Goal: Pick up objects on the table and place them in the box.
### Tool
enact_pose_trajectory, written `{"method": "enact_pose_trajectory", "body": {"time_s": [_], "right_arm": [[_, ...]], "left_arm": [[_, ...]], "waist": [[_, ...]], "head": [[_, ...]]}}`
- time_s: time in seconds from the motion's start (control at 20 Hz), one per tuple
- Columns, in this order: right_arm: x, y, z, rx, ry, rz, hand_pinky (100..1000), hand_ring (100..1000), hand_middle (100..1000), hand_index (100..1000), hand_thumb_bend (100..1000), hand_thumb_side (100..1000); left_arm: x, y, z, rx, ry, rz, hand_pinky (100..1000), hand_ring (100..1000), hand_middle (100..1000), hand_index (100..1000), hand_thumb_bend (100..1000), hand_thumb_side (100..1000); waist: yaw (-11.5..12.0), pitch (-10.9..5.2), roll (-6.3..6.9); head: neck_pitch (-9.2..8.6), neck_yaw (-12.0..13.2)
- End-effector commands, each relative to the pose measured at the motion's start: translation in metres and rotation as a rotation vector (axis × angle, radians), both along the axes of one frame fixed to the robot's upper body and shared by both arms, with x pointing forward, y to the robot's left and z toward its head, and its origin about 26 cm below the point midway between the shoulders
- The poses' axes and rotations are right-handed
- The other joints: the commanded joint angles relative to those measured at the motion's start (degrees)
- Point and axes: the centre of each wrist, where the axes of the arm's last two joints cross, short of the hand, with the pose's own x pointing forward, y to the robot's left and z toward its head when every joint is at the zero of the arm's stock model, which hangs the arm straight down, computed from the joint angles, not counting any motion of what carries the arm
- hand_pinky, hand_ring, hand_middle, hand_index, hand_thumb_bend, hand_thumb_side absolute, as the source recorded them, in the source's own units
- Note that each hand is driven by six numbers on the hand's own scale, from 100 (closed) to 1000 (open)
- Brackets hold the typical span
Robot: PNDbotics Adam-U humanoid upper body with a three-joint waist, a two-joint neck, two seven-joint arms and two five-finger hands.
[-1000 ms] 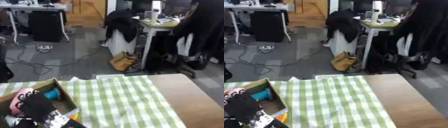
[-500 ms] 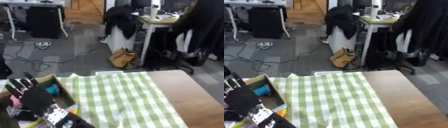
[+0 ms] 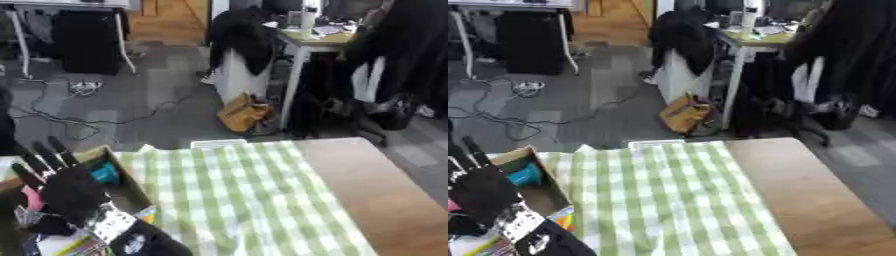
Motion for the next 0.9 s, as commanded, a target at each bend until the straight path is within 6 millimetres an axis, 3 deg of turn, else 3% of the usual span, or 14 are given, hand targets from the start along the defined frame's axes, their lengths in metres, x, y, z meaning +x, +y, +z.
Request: {"method": "enact_pose_trajectory", "body": {"time_s": [0.05,0.25,0.45,0.5,0.55,0.6,0.65,0.7,0.9], "right_arm": [[0.003,-0.001,0.021,0.002,-0.042,0.001,1000,1000,1000,1000,100,1000],[0.004,-0.002,0.034,0.026,-0.059,0.049,1000,1000,1000,1000,100,1000],[0.001,-0.005,0.075,0.119,-0.103,0.176,1000,1000,1000,1000,100,1000],[-0.002,-0.007,0.09,0.154,-0.124,0.221,962,946,985,973,100,1000],[-0.008,-0.011,0.108,0.206,-0.14,0.28,962,946,985,973,100,1000],[-0.015,-0.014,0.124,0.266,-0.135,0.333,857,879,936,950,100,1000],[-0.024,-0.017,0.14,0.343,-0.112,0.39,857,879,936,950,100,1000],[-0.036,-0.019,0.156,0.424,-0.074,0.447,787,841,912,951,100,1000],[-0.094,-0.033,0.213,0.67,0.124,0.672,755,824,904,959,100,1000]], "left_arm": [[-0.004,0.001,0.008,0.007,-0.033,-0.001,897,910,866,882,208,1000],[-0.004,0.004,0.005,0.004,-0.024,0.012,898,911,868,884,209,1000],[-0.005,0.01,0.001,0.0,-0.01,0.038,901,913,871,886,209,1000],[-0.005,0.011,0.0,0.0,-0.006,0.046,902,915,874,887,209,1000],[-0.005,0.013,-0.001,-0.002,-0.002,0.056,902,915,874,887,209,1000],[-0.005,0.015,-0.002,-0.003,0.001,0.065,904,916,876,888,208,1000],[-0.006,0.017,-0.004,-0.005,0.004,0.073,904,916,876,888,208,1000],[-0.006,0.018,-0.004,-0.006,0.006,0.08,905,917,877,888,208,1000],[-0.006,0.021,-0.007,-0.008,0.013,0.102,905,918,878,890,210,1000]], "waist": [[0.18,-1.32,0.51],[-0.42,-1.98,0.73],[-1.84,-3.1,0.7],[-2.28,-3.44,0.65],[-2.76,-3.74,0.58],[-3.23,-3.98,0.55],[-3.69,-4.17,0.54],[-4.19,-4.38,0.55],[-6.06,-5.19,0.63]], "head": [[0.28,-0.07],[1.04,0.85],[2.85,3.18],[3.35,4.4],[3.8,5.67],[4.17,7.11],[4.49,8.44],[4.86,9.85],[5.89,13.94]]}}
